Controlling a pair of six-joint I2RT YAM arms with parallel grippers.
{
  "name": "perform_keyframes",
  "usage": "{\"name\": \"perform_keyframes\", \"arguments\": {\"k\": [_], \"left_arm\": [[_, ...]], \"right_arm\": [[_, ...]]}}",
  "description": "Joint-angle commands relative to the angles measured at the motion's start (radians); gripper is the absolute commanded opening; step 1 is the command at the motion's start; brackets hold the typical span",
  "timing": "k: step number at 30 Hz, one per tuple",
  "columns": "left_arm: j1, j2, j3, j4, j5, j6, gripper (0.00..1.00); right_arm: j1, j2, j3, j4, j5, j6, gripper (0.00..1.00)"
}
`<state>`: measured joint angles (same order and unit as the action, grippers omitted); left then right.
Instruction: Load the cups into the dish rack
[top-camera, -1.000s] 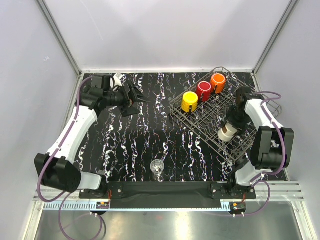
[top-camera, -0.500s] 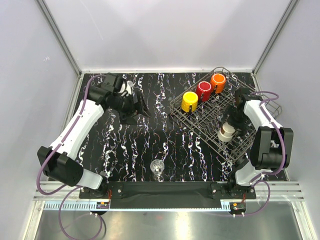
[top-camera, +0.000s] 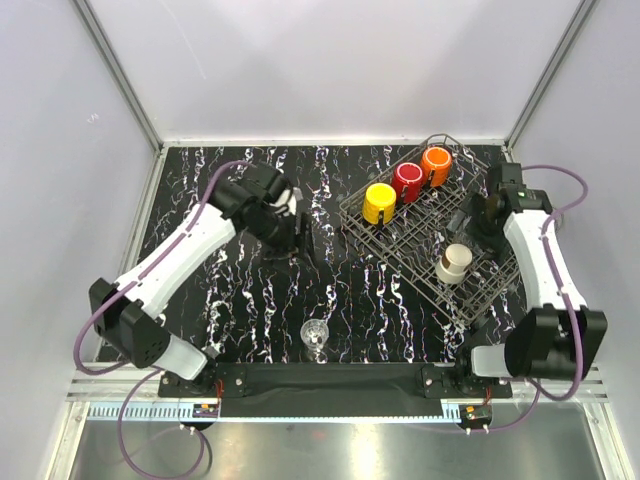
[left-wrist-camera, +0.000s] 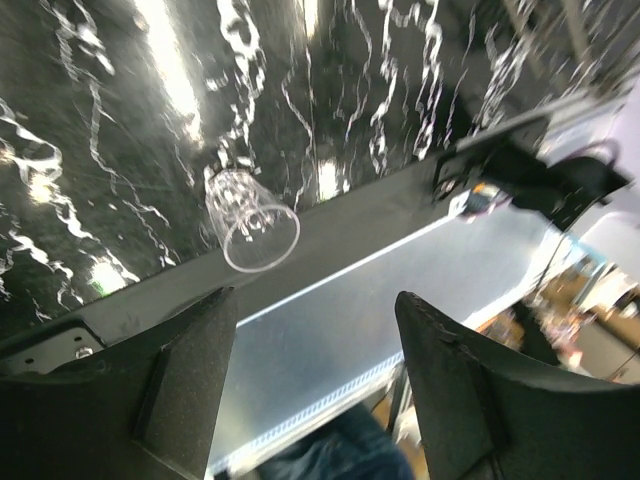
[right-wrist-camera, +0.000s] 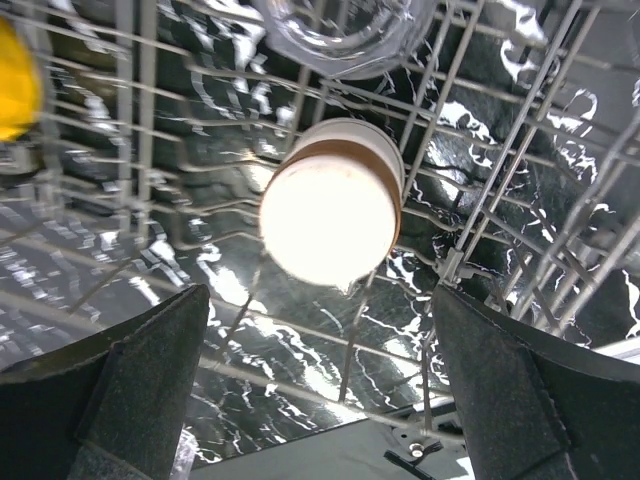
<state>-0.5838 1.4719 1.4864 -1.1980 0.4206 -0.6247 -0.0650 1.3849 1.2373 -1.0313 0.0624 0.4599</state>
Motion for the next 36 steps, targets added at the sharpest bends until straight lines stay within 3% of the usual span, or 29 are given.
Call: {"name": "perform_keyframes", "arguments": {"k": [1,10,16,26,36], "left_arm": [[-0.066,0.039,0.046,-0.041,-0.017,-0.018,0.7],[-0.229,0.175,0.115,-0.179,-0.138,-0.02,0.67],[-0.341,0.251,0.134,-0.18,-0.227,-0.024,0.63],[-0.425,0.26,0.051,-0.144,-0.203,-0.055,0.54],[-0.481,0.318,0.028,-0.084,-0.168,-0.035,0.53]], "right_arm": [[0.014,-0.088,0.065,-0.049,0.01,0.006,1.0],[0.019,-0.194,0.102,-0.082,-0.115,0.061,1.0],[0.027,-0.221,0.116,-0.092,-0.167,0.072,1.0],[0.039,-0.245,0.085,-0.087,-0.174,0.063,1.0],[0.05,-0.273,0.025,-0.07,-0.196,0.068,1.0]]}}
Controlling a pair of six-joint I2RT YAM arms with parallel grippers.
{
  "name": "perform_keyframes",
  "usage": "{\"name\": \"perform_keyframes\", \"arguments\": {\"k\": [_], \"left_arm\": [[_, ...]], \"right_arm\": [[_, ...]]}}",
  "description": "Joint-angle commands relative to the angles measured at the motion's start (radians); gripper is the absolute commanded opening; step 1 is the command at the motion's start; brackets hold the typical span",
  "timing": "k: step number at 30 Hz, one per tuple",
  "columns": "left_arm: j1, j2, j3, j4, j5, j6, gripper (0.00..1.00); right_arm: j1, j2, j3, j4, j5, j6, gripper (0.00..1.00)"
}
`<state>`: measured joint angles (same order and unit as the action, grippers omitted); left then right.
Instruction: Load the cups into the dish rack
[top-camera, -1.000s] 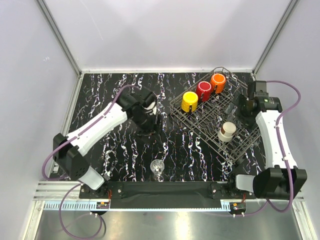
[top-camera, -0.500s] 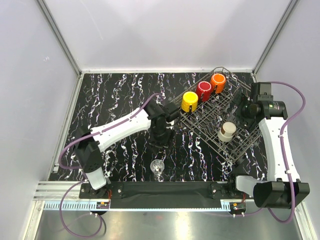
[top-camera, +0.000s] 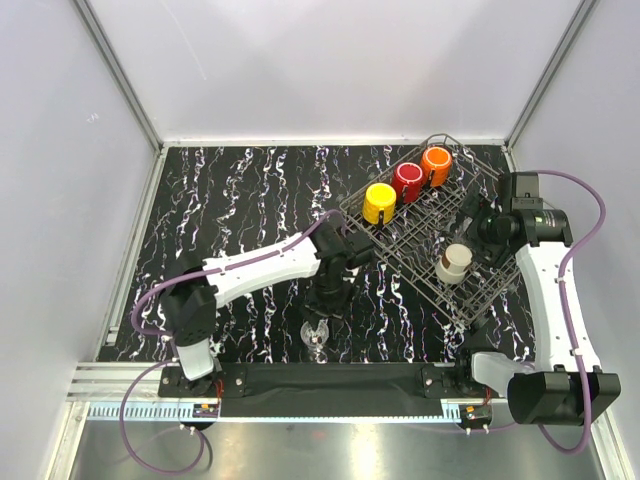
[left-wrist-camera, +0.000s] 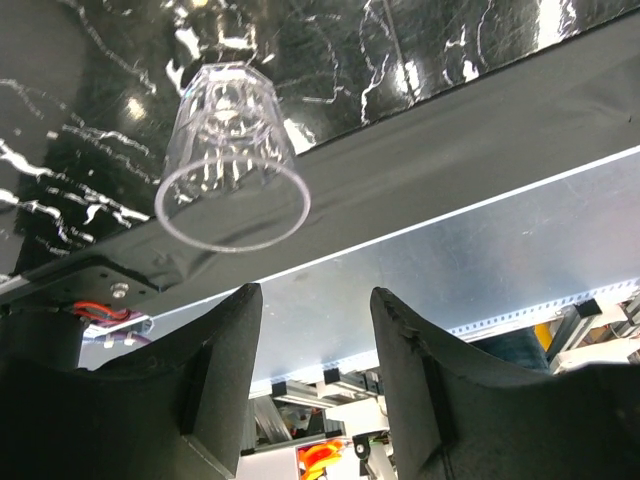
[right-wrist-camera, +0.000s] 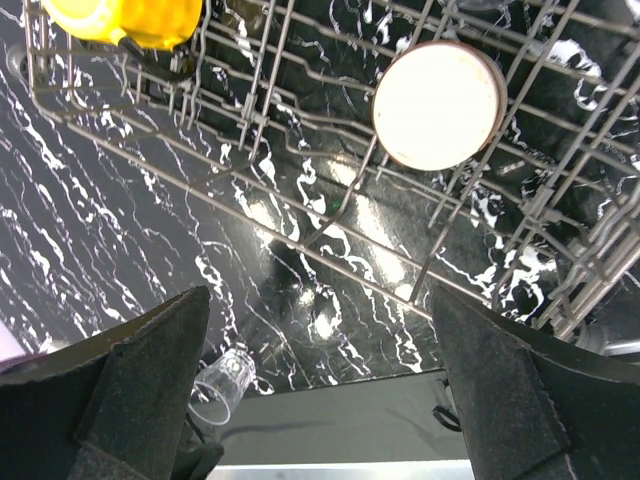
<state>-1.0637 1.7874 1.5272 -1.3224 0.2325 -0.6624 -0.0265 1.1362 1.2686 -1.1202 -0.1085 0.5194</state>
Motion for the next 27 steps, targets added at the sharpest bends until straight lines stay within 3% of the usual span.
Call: {"name": "perform_keyframes", "arguments": {"k": [1,15,21,27], "left_arm": [[-0.004,0.004,-0.022,0.048,0.027,0.0,0.53],[-0.019,0.059,-0.166,0.212,0.027,0.017,0.49],[-0.021,0.063,-0.228,0.27,0.027,0.026,0.33],[-0.021,0.037,-0.17,0.215,-0.033,0.049,0.14]], "right_arm": [[0.013,-0.024,-0.006,0.019,-0.028,0.005,1.0],[0.02,-0.059,-0.034,0.005,-0.02,-0.005,1.0],[0.046,-0.072,-0.034,-0.006,-0.042,-0.03,1.0],[0.056,-0.076,-0.029,0.016,-0.192,-0.078,1.0]]}}
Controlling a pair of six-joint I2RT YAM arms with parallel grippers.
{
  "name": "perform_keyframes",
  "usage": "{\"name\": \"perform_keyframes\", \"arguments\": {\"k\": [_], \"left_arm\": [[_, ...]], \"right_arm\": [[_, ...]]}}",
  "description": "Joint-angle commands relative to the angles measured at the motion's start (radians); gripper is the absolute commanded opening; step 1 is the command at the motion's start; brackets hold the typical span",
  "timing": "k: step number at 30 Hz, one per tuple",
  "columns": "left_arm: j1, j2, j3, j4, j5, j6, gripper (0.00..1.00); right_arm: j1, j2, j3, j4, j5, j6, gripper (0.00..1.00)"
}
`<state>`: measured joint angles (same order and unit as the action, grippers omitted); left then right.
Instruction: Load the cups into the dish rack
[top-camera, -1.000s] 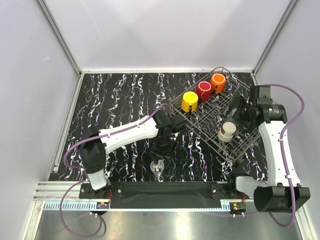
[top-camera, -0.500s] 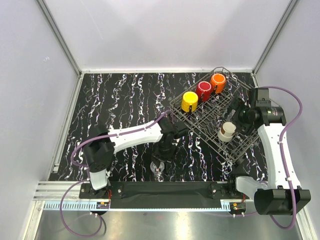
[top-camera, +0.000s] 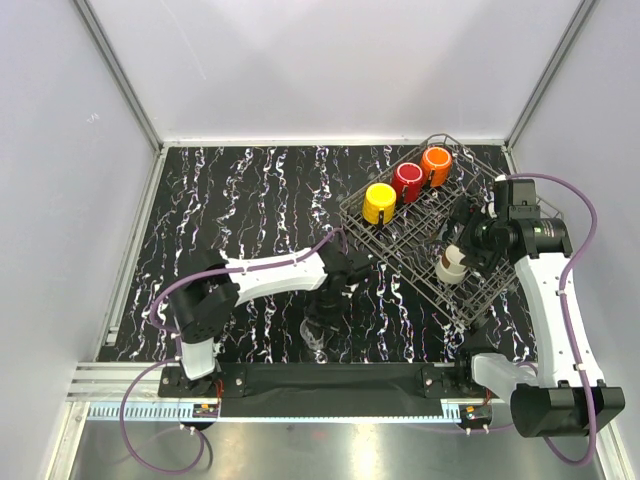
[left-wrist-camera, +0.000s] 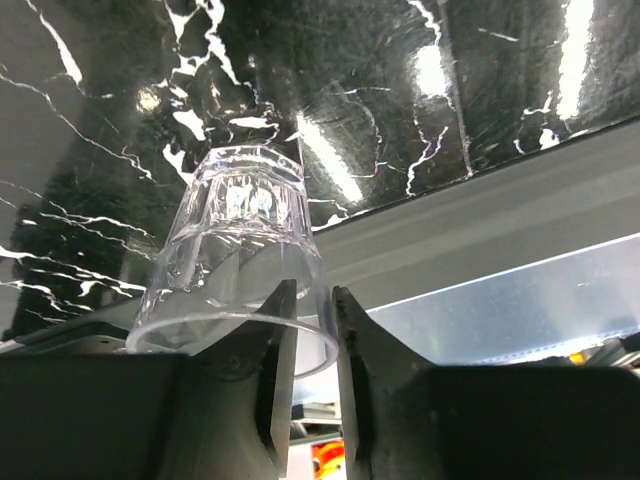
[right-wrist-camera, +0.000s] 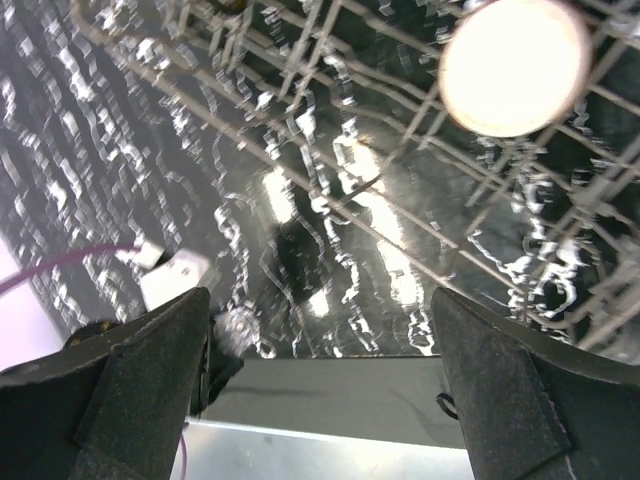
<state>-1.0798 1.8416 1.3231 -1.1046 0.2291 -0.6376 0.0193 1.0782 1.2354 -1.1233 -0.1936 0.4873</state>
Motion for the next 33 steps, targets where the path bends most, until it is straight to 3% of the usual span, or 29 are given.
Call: {"name": "perform_keyframes", "arguments": {"k": [1,4,6,10,18,22,23,25,27,29,33], "left_arm": [[-0.005,-0.024,0.053,-0.035,-0.048,0.029,0.12],[0.003,-0.044,0.163,-0.105,-0.074,0.047,0.0],[0.02,-0.073,0.252,-0.132,-0.071,0.055,0.0],[0.157,-0.178,0.336,-0.03,0.149,0.041,0.0],[0.383,-0.254,0.538,0.124,0.372,-0.028,0.0],[0.478,-0.32,0.472,0.423,0.508,-0.224,0.0],[0.492,-0.359,0.396,0.509,0.536,-0.279,0.0],[0.53,-0.399,0.303,0.812,0.596,-0.409,0.0],[0.557,-0.444,0.168,1.138,0.61,-0.62,0.0],[0.575,-0.441,0.102,1.337,0.613,-0.762,0.0],[0.584,-0.435,0.029,1.596,0.59,-0.93,0.0]], "right_arm": [[0.011,-0.014,0.007,0.026,-0.122,-0.05,1.0],[0.013,-0.001,0.019,0.052,-0.208,-0.053,1.0],[0.014,0.006,0.03,0.074,-0.265,-0.046,1.0],[0.021,0.026,0.055,0.132,-0.352,-0.02,0.99],[0.068,0.063,0.131,0.238,-0.481,0.056,1.0],[0.103,0.069,0.17,0.374,-0.561,0.123,0.98],[0.113,0.068,0.176,0.411,-0.596,0.14,0.98],[0.123,0.063,0.18,0.53,-0.627,0.213,0.98],[0.145,0.058,0.173,0.624,-0.674,0.266,0.98],[0.171,0.061,0.161,0.767,-0.687,0.318,0.98],[0.2,0.08,0.154,0.855,-0.664,0.375,0.99]]}}
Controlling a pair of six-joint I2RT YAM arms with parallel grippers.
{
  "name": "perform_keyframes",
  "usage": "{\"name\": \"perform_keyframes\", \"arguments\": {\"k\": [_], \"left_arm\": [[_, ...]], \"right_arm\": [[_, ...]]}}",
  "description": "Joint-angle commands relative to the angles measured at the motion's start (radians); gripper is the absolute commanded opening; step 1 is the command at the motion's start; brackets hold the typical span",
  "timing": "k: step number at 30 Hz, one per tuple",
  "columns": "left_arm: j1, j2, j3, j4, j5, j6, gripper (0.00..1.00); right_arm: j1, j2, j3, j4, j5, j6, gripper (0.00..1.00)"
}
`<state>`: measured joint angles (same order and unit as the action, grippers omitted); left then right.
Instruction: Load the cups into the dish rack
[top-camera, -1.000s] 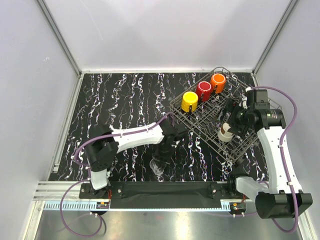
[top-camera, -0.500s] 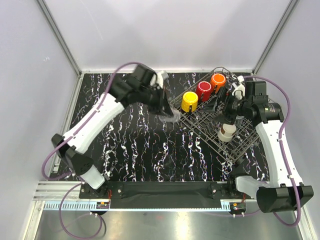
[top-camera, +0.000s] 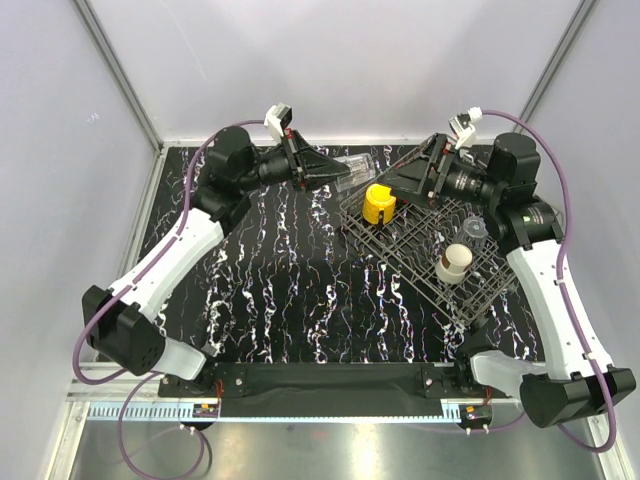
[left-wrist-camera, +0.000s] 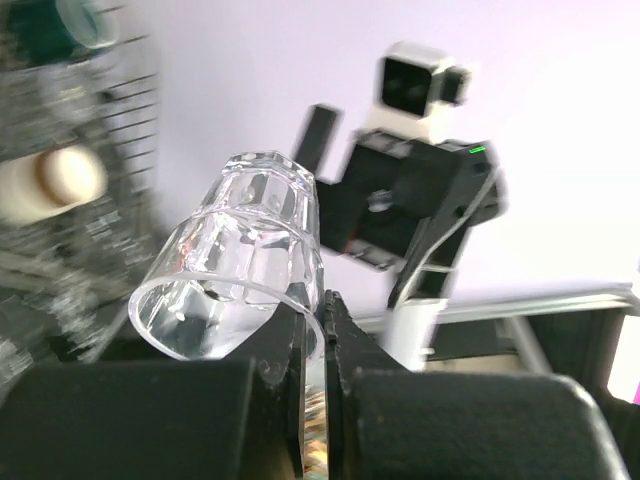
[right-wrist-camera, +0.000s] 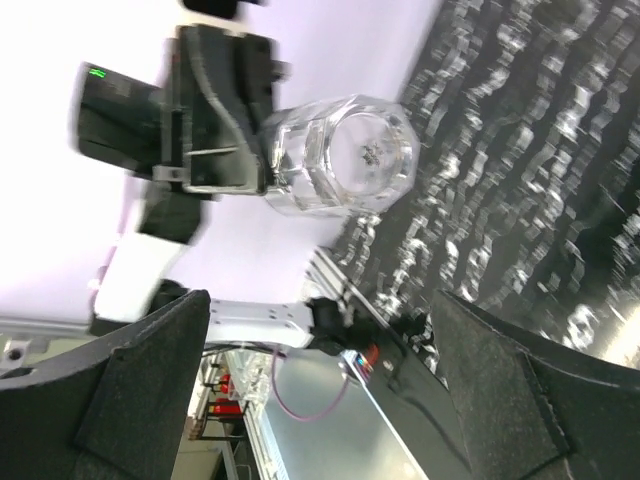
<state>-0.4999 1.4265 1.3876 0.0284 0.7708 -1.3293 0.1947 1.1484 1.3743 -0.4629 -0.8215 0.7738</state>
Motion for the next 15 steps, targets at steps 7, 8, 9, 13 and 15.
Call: {"name": "perform_keyframes", "arguments": {"k": [7,8,9,13,15], "left_arm": [[0.003,-0.02,-0.079,0.649,-0.002,-0.378,0.0],[0.003,-0.02,-0.09,0.672,-0.004,-0.393,0.0],[0.003,-0.02,-0.1,0.717,-0.014,-0.409,0.0],[0.003,-0.026,-0.165,0.827,-0.054,-0.493,0.0],[0.003,-0.009,-0.19,0.912,-0.079,-0.53,0.0]], "right_arm": [[0.052,0.074,0.054,0.303,0.012,0.165,1.0],[0.054,0.076,0.052,0.328,0.012,0.177,1.0],[0.054,0.077,0.049,0.363,0.018,0.188,1.0],[0.057,0.103,0.042,0.454,0.03,0.28,1.0],[0.063,0.122,0.049,0.519,0.019,0.304,1.0]]}}
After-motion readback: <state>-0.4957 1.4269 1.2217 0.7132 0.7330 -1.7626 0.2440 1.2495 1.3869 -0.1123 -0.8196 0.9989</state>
